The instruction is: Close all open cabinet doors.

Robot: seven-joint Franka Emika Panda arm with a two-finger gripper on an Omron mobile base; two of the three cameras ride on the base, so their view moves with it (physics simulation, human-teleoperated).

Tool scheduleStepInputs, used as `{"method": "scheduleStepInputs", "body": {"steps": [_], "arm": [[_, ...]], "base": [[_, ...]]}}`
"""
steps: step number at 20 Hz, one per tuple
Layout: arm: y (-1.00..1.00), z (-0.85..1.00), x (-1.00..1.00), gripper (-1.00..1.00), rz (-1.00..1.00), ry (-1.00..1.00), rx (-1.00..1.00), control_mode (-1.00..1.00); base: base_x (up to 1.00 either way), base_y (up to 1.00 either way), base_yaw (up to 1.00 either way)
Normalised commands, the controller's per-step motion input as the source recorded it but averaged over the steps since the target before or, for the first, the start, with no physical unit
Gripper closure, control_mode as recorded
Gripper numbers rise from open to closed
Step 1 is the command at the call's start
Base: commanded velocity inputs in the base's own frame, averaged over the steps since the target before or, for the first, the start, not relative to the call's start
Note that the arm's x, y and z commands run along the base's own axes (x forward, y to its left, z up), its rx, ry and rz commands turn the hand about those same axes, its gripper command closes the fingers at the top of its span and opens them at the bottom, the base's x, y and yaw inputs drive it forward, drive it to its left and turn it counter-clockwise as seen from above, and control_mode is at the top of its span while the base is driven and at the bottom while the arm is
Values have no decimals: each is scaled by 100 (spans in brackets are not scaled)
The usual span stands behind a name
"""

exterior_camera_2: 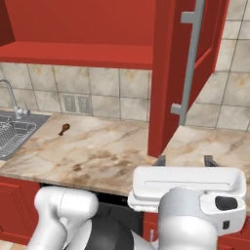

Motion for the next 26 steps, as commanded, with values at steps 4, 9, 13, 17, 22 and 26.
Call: {"method": "scheduleStepInputs", "body": {"steps": [4, 9, 13, 17, 22, 26], "arm": [[-25, 0, 37, -100, 19, 0, 1, -100], [-9, 0, 40, -100, 23, 0, 1, -100], [-7, 0, 31, -100, 25, 0, 0, -100], [-7, 0, 33, -100, 28, 0, 0, -100], [-1, 0, 44, -100, 27, 0, 0, -100], [20, 1, 78, -100, 21, 0, 0, -100]], "base": [[0, 0, 0], [0, 0, 0], [0, 0, 0], [0, 0, 0], [0, 0, 0], [0, 0, 0]]}}
